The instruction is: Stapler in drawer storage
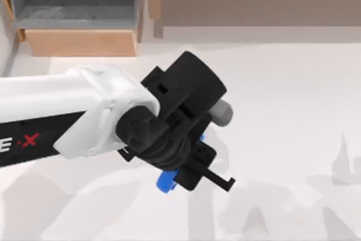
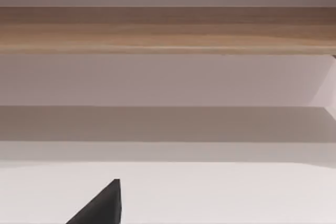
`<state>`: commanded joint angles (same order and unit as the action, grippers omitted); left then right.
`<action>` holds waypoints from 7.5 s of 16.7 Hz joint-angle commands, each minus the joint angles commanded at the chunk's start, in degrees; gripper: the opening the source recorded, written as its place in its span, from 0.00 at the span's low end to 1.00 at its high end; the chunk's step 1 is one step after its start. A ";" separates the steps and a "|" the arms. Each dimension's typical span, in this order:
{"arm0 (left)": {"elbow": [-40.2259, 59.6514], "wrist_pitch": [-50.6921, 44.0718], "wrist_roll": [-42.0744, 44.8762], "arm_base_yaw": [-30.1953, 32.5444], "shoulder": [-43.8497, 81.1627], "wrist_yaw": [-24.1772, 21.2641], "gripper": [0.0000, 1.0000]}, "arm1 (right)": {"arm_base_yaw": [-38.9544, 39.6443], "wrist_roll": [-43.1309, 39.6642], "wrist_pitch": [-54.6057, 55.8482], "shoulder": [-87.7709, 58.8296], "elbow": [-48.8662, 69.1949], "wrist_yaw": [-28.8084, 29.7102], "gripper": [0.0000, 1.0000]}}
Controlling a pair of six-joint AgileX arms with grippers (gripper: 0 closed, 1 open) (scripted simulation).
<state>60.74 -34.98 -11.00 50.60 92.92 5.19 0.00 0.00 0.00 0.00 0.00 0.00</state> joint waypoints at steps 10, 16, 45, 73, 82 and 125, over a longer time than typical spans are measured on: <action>34.71 -8.64 22.40 -41.60 11.35 4.43 0.00 | 0.00 0.00 0.00 0.00 0.00 0.00 1.00; 49.95 -14.80 31.01 -62.97 27.84 -0.17 0.00 | 0.00 0.00 0.00 0.00 0.00 0.00 1.00; 52.36 -20.24 32.59 -70.98 43.11 -9.79 0.60 | 0.00 0.00 0.00 0.00 0.00 0.00 1.00; 29.32 24.96 52.72 -77.59 24.34 -23.45 1.00 | 0.00 0.00 0.00 0.00 0.00 0.00 1.00; -0.64 79.15 78.88 -90.95 12.58 -36.35 1.00 | 0.00 0.00 0.00 0.00 0.00 0.00 1.00; -31.19 120.63 102.08 -88.35 22.95 -45.39 0.00 | 0.00 0.00 0.00 0.00 0.00 0.00 1.00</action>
<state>29.55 85.65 91.08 -37.75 115.87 -40.20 0.00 0.00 0.00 0.00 0.00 0.00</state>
